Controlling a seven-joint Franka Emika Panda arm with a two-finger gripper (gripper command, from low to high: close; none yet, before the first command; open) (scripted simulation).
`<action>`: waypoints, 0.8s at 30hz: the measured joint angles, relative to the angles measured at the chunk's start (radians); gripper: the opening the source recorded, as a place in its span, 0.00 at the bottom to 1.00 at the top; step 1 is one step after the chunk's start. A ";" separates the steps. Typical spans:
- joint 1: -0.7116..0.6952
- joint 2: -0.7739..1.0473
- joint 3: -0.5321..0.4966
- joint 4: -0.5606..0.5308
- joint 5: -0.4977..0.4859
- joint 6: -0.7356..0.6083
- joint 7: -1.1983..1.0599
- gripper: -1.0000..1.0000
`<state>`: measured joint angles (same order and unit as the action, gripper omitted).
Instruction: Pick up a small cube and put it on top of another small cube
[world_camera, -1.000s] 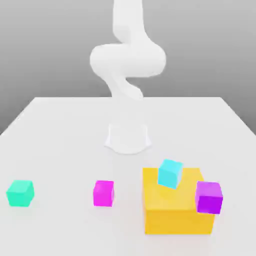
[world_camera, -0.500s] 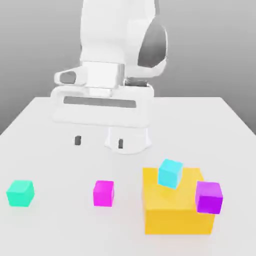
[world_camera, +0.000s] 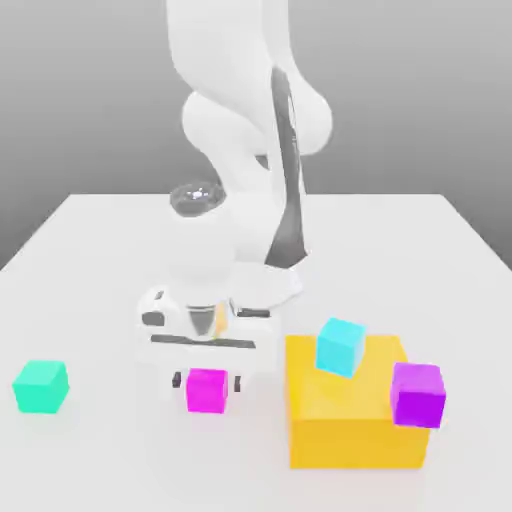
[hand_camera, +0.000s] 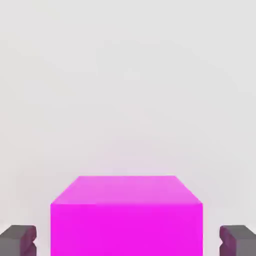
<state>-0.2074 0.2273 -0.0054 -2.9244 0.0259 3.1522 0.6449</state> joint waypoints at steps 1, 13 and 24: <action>0.000 0.000 0.000 0.000 -0.001 0.000 0.001 0.00; 0.024 -0.222 -0.037 -0.035 -0.054 -0.186 0.043 0.00; 0.183 -0.549 0.129 0.043 0.038 -0.590 0.312 0.00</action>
<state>-0.0239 -0.3221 0.1235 -2.8809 0.0639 2.5619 0.9565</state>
